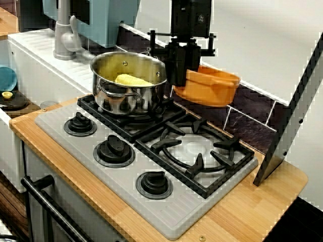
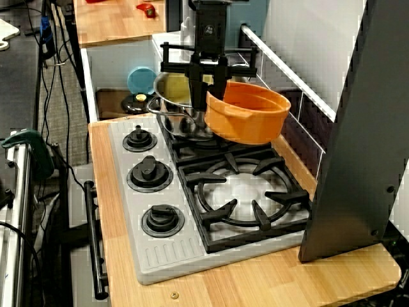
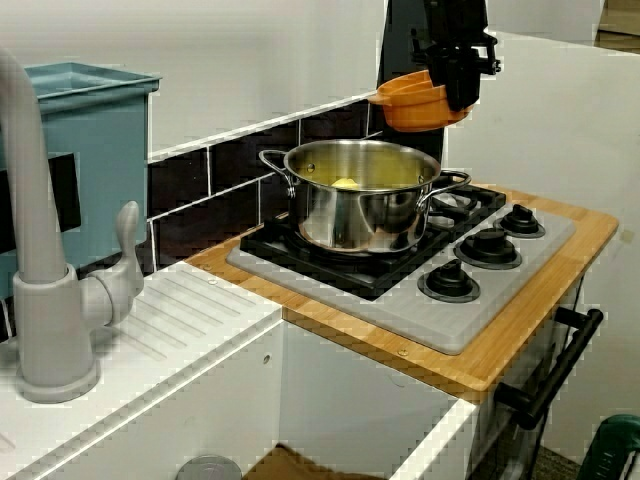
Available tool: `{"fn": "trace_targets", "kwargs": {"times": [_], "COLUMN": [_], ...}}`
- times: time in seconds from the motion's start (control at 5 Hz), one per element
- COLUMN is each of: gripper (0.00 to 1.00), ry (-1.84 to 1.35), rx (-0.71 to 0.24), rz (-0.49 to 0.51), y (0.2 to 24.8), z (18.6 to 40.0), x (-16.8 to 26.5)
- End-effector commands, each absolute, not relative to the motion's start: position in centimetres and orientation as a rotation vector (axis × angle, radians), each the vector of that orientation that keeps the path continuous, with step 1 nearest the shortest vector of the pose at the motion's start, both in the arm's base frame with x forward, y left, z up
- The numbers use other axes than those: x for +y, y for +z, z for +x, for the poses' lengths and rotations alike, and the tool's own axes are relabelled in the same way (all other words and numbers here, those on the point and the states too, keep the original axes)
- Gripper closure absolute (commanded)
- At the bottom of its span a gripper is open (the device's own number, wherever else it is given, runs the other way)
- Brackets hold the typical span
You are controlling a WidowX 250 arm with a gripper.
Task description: Lift pot from stove
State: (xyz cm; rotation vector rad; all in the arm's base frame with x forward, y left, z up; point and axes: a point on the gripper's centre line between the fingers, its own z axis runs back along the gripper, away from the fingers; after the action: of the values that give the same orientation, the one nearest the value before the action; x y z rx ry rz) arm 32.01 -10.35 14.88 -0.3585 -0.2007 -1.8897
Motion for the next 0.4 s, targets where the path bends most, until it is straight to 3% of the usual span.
{"fn": "trace_targets", "kwargs": {"times": [0.0,0.2], "gripper": [1.00,1.00], "ry": [-1.905,-1.898], "rx": [-0.306,-0.304], "rz": [-0.274,-0.279], "y": [19.11,19.14], "z": [32.41,32.61], "x": [-9.97,-9.85]}}
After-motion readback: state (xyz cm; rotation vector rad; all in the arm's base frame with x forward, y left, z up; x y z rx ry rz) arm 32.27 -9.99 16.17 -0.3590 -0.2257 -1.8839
